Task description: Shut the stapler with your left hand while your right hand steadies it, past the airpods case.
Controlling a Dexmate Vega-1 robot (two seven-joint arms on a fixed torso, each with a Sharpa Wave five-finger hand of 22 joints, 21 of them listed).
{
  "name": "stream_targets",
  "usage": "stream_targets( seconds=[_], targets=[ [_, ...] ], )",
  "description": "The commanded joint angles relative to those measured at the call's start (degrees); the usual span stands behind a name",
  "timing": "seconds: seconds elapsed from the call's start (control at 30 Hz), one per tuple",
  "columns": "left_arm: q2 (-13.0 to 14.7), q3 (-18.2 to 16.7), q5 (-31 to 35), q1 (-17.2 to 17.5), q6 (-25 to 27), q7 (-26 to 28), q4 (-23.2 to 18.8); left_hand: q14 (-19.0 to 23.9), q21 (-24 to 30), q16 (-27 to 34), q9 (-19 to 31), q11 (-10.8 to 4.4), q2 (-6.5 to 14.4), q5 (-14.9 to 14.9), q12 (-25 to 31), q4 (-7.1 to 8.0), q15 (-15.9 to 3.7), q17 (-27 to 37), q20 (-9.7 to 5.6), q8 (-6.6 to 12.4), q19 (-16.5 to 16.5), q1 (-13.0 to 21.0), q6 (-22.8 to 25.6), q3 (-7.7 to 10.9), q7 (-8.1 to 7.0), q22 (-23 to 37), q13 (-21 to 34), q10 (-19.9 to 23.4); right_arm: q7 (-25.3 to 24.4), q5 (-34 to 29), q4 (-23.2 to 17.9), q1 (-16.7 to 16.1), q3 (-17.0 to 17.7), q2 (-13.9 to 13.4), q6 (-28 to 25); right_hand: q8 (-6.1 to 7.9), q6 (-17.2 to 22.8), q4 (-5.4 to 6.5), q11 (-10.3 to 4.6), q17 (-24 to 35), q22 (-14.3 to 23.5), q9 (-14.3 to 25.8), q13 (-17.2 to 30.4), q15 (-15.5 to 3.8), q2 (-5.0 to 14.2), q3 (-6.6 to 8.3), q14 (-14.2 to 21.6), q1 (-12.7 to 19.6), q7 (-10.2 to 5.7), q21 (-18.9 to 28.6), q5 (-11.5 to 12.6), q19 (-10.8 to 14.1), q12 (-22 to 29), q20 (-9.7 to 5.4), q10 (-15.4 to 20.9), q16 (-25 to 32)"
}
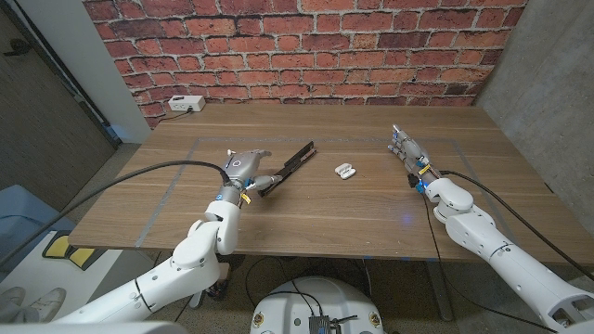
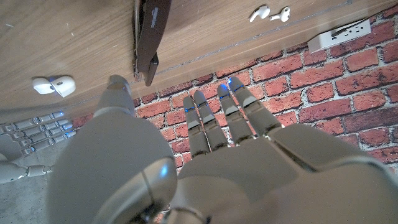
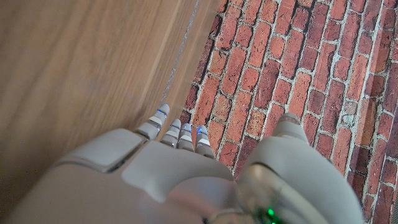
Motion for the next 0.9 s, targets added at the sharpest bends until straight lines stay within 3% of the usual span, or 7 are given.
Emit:
stream_targets(
  seconds=[0.03, 0.67, 0.9],
  targets=[
    [-0.25, 2.08, 4.57, -0.77, 2.51, -2.23, 0.34, 0.03, 0.26, 0.12, 0.1, 0.06, 0.38, 0.2, 0.4, 0.1, -8.38, 0.12, 0.15, 0.47, 0.1, 0.34, 0.52, -0.14, -0.13, 0.13, 0.23, 0.65, -0.01, -0.05, -0.22, -0.07, -0.11, -0.08, -0.06, 0.21, -0.01, -0.49, 0.02, 0.14, 0.16, 0.17, 0.03, -0.15, 0.48, 0.0, -0.41, 0.18, -0.02, 0.01, -0.12, -0.29, 0.1, -0.2, 0.1, 0.33],
    [-1.14, 3.86, 9.81, -1.52, 5.08, -7.23, 0.94, 0.04, 0.14, 0.14, 0.16, 0.15, 0.88, 0.09, 0.41, 0.03, -8.33, 0.08, 0.34, 0.44, -0.39, 0.97, 0.56, -0.3, -0.1, 0.14, 0.45, 0.81, 0.34, -0.29, 0.51, 0.24, -0.36, 0.27, 0.56, 0.22, 0.01, -0.66, -0.02, 0.12, 0.15, 0.17, 0.03, -0.19, 0.57, 0.01, -0.33, 0.28, 0.03, 0.04, -0.17, -0.23, 0.17, -0.48, 0.25, 0.36],
    [-1.62, 5.41, 11.98, -3.07, 5.77, -11.3, 1.63, -0.45, 0.08, -0.02, 0.18, 0.15, 1.13, 0.0, 0.32, 0.07, -8.16, 0.1, 0.37, 0.35, -0.7, 1.14, 0.37, -0.39, -0.07, 0.15, 0.54, 0.65, 0.4, -0.13, 0.7, 0.35, -0.32, 0.21, 0.24, 0.23, 0.04, -0.74, -0.12, 0.11, 0.15, 0.17, 0.03, -0.18, 0.6, 0.0, -0.35, 0.32, 0.04, 0.04, -0.19, -0.22, 0.16, -0.54, 0.24, 0.35]
  ],
)
